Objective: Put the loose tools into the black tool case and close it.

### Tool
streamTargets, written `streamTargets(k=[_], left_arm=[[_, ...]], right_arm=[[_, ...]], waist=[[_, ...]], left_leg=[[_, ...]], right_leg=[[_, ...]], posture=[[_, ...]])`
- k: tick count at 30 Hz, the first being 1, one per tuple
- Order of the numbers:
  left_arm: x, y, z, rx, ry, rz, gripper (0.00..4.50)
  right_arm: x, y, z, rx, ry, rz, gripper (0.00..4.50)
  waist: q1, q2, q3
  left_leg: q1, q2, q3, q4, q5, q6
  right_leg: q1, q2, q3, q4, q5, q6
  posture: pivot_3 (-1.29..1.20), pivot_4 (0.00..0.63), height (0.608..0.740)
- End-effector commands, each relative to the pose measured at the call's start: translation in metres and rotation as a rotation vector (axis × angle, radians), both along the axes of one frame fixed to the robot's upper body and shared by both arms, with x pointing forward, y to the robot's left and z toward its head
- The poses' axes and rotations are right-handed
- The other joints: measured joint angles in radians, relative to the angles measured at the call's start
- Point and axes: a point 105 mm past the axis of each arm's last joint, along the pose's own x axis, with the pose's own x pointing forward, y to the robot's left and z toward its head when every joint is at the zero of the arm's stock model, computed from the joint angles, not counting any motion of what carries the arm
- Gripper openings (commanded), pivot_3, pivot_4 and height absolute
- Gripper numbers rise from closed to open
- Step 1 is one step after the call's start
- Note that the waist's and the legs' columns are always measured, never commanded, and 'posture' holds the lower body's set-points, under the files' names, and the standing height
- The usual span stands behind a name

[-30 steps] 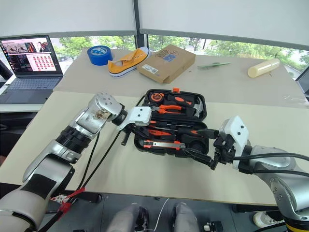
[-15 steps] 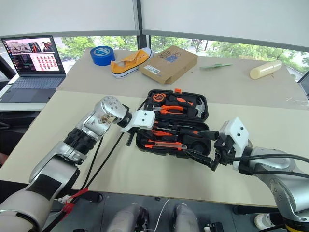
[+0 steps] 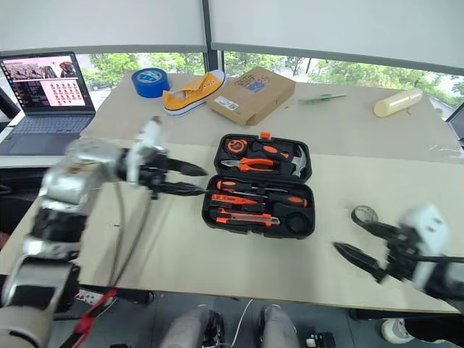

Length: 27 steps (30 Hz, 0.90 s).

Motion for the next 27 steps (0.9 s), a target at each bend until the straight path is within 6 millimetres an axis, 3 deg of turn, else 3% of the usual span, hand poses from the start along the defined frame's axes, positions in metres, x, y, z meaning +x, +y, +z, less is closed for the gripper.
streamTargets(k=[1,3,7,11,18,24,27], left_arm=[[-0.025,-0.014,0.020,-0.070,-0.020,-0.069,4.00],[-0.033,-0.016,0.020,-0.071,-0.021,-0.080,4.39],[-0.041,-0.021,0.019,-0.075,-0.025,-0.090,4.39],[-0.045,-0.025,0.017,-0.072,-0.030,-0.100,4.39],[-0.050,-0.027,0.007,-0.019,-0.033,-0.103,4.39],[-0.051,-0.024,0.003,0.005,-0.055,-0.081,4.39],[-0.049,-0.022,0.003,0.007,-0.062,-0.064,4.50]], right_arm=[[-0.009,-0.020,0.018,-0.053,-0.032,-0.029,4.50],[-0.010,-0.028,0.017,-0.063,-0.013,-0.045,4.50],[0.000,-0.033,0.015,-0.085,-0.002,-0.031,4.50],[0.021,-0.031,0.011,-0.128,-0.007,0.004,4.50],[0.086,-0.020,-0.016,-0.195,-0.052,0.040,4.50],[0.099,-0.012,-0.035,-0.192,-0.024,0.081,4.50],[0.103,-0.013,-0.045,-0.194,-0.005,0.064,3.78]], waist=[[0.003,0.000,0.000],[0.001,0.001,0.000],[-0.001,0.002,0.000],[-0.011,0.002,0.000],[-0.026,0.003,0.000],[-0.018,0.003,0.001],[-0.022,0.003,0.001]], left_leg=[[0.002,0.000,-0.002,0.001,-0.001,0.001],[0.007,0.000,-0.005,0.000,-0.002,0.002],[0.008,0.000,-0.006,-0.001,-0.006,-0.005],[0.008,0.000,-0.006,-0.001,-0.001,0.000],[0.008,0.000,-0.005,-0.001,0.000,-0.001],[0.007,0.000,-0.005,-0.002,0.001,-0.002],[0.007,0.000,-0.004,-0.002,0.001,-0.002]], right_leg=[[0.004,0.000,0.000,-0.001,-0.002,0.005],[0.012,-0.001,0.002,-0.007,-0.004,0.008],[0.012,0.000,0.005,-0.009,-0.001,0.007],[0.012,0.002,0.007,-0.009,0.001,0.004],[0.011,0.003,0.007,-0.009,0.000,0.004],[0.011,0.003,0.004,-0.009,0.002,-0.001],[0.011,0.003,0.003,-0.009,0.002,-0.001]], posture=[[0.00,0.150,0.731],[0.00,0.150,0.731],[0.00,0.150,0.731],[0.00,0.150,0.731],[0.00,0.150,0.731],[0.00,0.150,0.731],[0.00,0.150,0.731]])
